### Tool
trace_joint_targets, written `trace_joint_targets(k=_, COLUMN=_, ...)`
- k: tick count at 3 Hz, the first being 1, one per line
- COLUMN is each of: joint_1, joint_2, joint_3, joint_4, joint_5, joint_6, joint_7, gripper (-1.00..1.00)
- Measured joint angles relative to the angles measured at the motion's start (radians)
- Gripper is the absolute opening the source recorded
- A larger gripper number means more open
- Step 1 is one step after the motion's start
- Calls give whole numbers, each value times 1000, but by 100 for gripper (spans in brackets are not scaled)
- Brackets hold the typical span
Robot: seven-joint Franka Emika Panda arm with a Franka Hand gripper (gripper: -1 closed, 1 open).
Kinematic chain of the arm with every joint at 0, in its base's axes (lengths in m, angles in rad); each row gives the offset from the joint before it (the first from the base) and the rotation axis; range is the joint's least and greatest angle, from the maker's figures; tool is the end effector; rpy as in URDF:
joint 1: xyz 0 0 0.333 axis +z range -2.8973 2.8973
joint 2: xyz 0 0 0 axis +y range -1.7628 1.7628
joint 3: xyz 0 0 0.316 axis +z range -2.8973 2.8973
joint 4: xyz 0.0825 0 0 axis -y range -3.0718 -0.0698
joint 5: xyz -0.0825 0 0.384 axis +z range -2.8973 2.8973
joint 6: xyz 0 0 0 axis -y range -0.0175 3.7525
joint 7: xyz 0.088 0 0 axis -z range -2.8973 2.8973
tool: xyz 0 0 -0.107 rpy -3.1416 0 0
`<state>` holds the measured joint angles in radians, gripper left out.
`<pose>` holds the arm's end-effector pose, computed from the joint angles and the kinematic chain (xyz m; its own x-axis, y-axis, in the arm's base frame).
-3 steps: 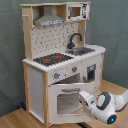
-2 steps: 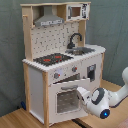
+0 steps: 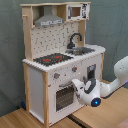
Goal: Play with the kitchen
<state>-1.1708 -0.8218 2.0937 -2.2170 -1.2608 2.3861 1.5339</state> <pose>0.3519 0.3970 0.1828 0.3765 0.7984 0.4699 -0.0285 -0.4969 0.8673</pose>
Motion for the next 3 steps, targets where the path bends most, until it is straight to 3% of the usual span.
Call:
trace_joint_targets(k=1, joint_1=67, joint_2=5, joint_3=-5, joint_4=19, joint_5=-8, joint_6=-14, joint_7=0, gripper=-100)
trace_joint_targets(k=2, joint_1=70, joint_2=5, joint_3=-5, joint_4=19, joint_5=-8, joint_6=-15, joint_7=-1, gripper=100)
trace_joint_targets(k=3, joint_1=96, joint_2=5, joint_3=-5, joint_4=18, joint_5=-8, joint_6=-21, joint_7=-7, gripper=100)
